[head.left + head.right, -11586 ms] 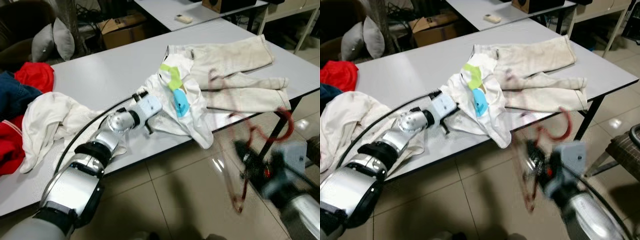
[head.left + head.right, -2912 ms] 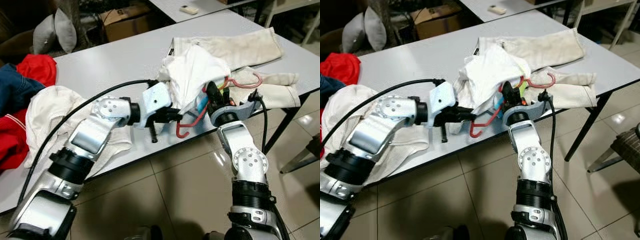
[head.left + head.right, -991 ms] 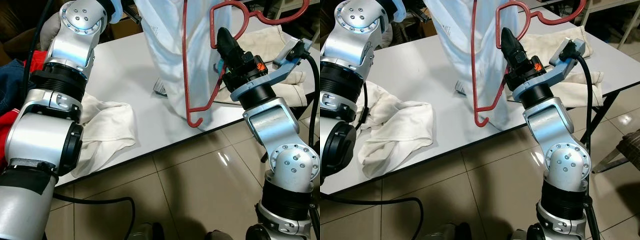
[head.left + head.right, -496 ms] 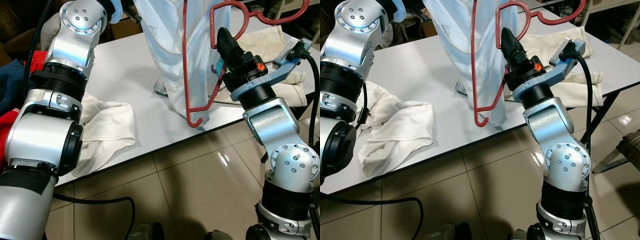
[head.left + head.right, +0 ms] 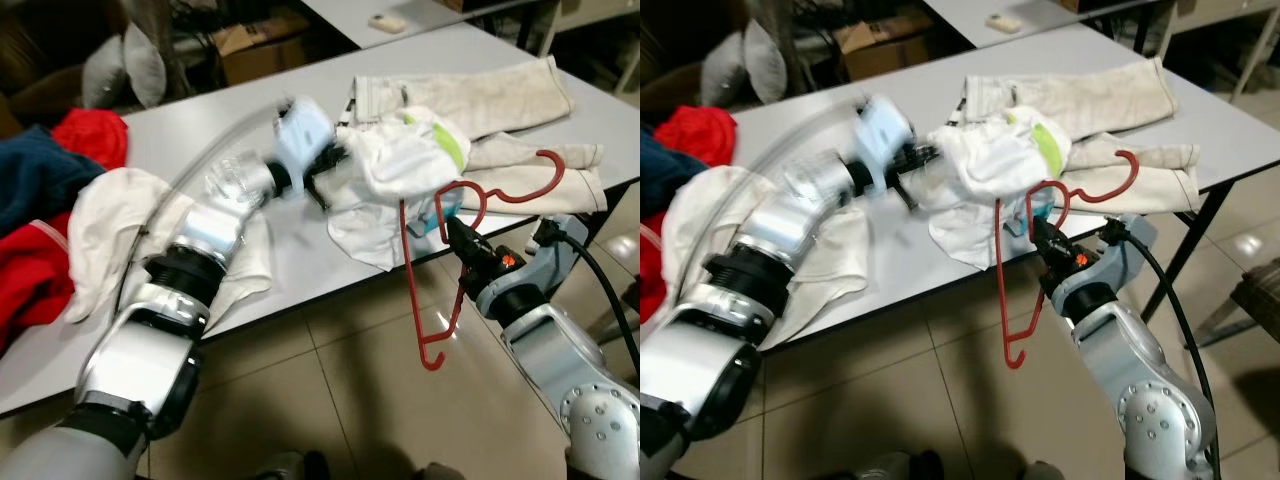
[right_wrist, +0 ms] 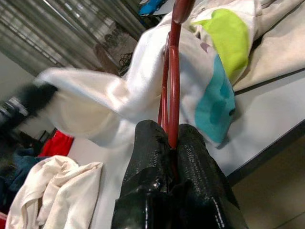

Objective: Hang hanger

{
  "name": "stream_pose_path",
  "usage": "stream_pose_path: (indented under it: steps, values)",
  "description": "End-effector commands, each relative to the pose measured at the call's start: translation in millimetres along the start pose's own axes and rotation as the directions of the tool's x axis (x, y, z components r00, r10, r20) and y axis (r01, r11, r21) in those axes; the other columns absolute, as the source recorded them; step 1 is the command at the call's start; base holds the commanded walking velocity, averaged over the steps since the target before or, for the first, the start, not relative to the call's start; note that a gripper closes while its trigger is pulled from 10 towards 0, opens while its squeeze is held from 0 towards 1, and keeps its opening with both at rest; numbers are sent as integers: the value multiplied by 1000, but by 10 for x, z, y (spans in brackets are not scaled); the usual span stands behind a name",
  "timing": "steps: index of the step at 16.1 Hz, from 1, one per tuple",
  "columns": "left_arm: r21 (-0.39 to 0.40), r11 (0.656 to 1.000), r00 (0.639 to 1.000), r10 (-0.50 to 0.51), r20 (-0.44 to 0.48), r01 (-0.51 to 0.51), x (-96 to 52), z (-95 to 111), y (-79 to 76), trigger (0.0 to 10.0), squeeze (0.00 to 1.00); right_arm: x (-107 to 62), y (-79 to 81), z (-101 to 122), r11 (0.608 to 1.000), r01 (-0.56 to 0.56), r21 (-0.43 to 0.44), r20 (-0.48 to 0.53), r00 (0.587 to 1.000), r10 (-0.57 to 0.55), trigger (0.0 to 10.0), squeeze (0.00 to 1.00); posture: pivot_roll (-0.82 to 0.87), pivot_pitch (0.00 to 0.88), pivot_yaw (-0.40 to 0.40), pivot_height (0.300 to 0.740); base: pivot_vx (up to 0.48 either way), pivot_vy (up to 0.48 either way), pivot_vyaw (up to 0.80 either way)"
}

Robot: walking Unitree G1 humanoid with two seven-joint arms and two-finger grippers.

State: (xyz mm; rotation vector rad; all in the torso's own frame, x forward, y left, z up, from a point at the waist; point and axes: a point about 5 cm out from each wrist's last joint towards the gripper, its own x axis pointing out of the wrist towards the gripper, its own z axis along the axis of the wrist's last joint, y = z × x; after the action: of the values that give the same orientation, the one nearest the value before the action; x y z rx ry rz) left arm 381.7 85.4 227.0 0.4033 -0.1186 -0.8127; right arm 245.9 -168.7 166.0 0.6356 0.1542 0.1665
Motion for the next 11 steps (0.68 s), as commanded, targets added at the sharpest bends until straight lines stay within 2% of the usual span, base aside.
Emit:
stream_pose_path:
  steps: [1,2,3,4,6,8,9,11]
  values:
    - [-37,999,999,-17,-50,15,-66,-136,-44,0,0,-28,41,0,1000,-11,-11,14,1000,11,10000,0,-134,57,171,740,0,0,0]
    - [-46,999,998,-22,-57,20,-75,-169,-85,0,0,-49,38,-17,1000,-15,-13,6,1000,15,10000,0,-136,59,174,740,0,0,0]
    - [-60,998,998,6,-63,-10,-77,-193,-99,8627,0,-67,37,-27,1000,-20,-12,1,1000,20,10000,0,-140,61,177,740,0,0,0]
    - [-119,993,999,-12,-49,6,-83,-196,-131,10000,1000,-75,33,-25,1000,-20,-12,3,1000,20,10000,0,-144,63,178,740,0,0,0]
    - [-175,984,997,-39,-66,27,-134,-260,-203,10000,1000,-74,3,-6,1000,-2,-5,16,1000,2,10000,0,-149,66,178,740,0,0,0]
    - [-238,971,995,-11,-96,-12,-160,-365,-258,10000,1000,-57,-17,12,1000,11,8,27,1000,-11,10000,0,-149,66,177,740,0,0,0]
    - [-257,964,992,43,-121,-73,-178,-461,-304,10000,1000,-34,-18,31,1000,14,11,34,999,-14,10000,0,-156,71,169,740,0,0,0]
    - [-306,947,992,74,-98,-101,-208,-473,-347,10000,1000,-21,7,45,1000,5,11,40,999,-5,10000,0,-159,72,166,740,0,0,0]
